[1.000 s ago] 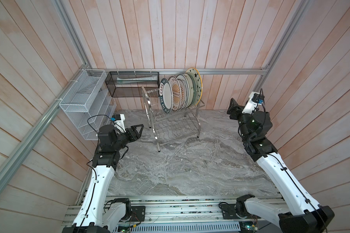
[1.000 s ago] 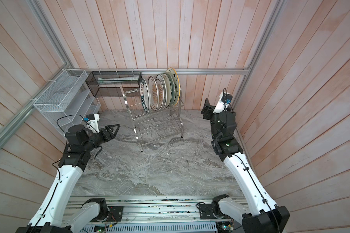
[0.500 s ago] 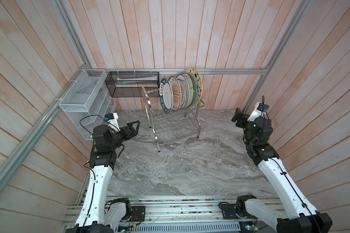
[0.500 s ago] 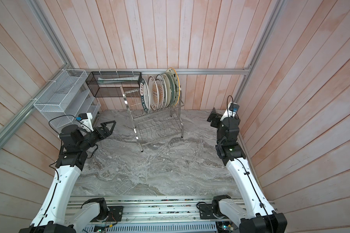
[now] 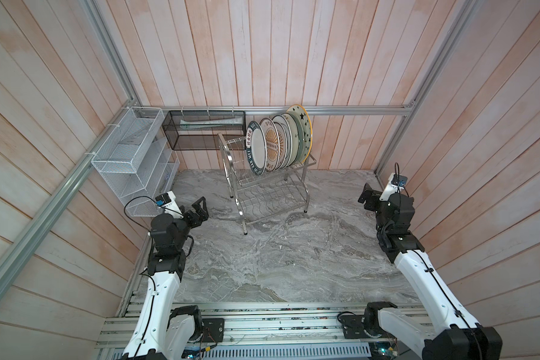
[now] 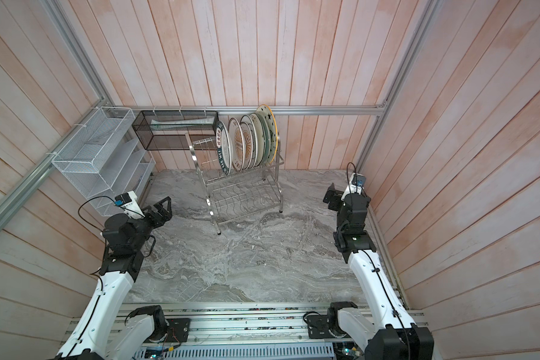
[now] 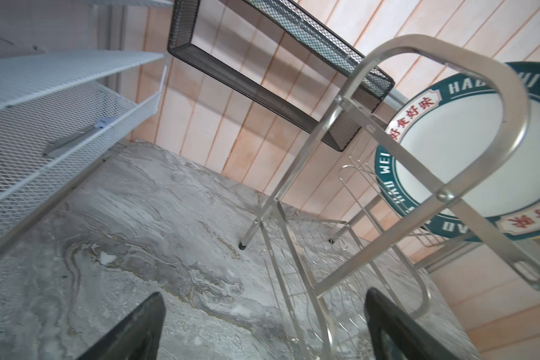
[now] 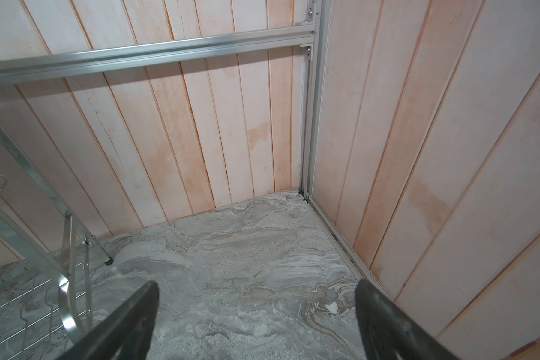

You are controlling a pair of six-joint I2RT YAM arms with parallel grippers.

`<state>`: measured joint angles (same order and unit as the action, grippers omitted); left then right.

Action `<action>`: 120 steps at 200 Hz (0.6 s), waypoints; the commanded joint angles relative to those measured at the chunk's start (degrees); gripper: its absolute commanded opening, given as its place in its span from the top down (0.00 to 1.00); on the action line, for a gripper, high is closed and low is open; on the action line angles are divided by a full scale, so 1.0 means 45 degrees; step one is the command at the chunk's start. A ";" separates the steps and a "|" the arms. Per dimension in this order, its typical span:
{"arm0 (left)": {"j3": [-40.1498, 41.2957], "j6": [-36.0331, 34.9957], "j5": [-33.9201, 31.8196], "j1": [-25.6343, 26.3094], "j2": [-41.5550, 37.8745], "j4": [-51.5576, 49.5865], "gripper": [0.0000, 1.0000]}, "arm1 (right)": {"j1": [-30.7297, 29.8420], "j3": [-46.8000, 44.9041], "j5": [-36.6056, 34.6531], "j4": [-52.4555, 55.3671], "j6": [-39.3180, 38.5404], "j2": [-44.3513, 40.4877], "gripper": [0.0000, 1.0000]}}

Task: Load plates into a dish rack
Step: Reset both arms

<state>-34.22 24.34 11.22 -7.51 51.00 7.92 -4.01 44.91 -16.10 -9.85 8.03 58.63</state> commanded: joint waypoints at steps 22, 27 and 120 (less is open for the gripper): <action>0.1979 -0.0984 -0.1661 -0.0100 0.0980 0.2929 0.00 | 0.0116 -0.0754 0.0119 -0.1038 -0.0632 -0.0061 0.02; 0.2211 -0.1080 -0.1936 -0.0103 0.1085 0.3332 0.00 | 0.0144 -0.0872 0.0015 -0.1176 -0.0692 -0.0051 0.02; 0.4791 -0.3450 -0.1713 -0.0576 0.3540 0.9328 0.00 | 0.1403 -0.2949 0.0866 -0.3767 -0.0270 0.0095 0.02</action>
<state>-12.56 11.90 0.49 -9.15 63.68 40.82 1.15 33.67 -13.56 -21.17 6.20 58.72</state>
